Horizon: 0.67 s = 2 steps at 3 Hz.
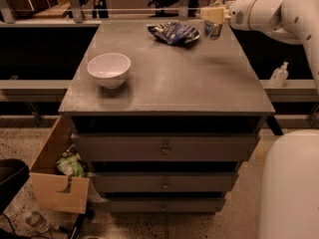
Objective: Move redbull can near blue chip bag
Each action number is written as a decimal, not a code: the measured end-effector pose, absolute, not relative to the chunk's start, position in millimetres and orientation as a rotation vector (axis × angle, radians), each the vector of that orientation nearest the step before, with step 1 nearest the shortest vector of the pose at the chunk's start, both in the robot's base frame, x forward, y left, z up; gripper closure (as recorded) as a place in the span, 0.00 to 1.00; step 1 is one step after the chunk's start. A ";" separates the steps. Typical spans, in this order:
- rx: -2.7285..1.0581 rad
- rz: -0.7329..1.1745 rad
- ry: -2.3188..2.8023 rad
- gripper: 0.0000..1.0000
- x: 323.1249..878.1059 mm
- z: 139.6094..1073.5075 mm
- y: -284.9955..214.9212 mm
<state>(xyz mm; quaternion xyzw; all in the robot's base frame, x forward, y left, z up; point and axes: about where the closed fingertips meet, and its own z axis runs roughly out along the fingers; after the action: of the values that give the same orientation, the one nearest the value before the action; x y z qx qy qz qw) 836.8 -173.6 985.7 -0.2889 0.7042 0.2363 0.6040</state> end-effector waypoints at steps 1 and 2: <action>-0.545 0.471 1.623 1.00 858.9 984.8 -190.3; -0.479 0.374 1.638 1.00 874.0 977.2 -200.4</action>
Offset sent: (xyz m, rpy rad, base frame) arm 0.0459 -0.0441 -0.0187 -0.0324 -0.0627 -0.3679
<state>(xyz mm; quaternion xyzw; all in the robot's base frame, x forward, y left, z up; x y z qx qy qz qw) 874.0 -200.4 977.2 -0.2101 0.7186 0.1642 0.6422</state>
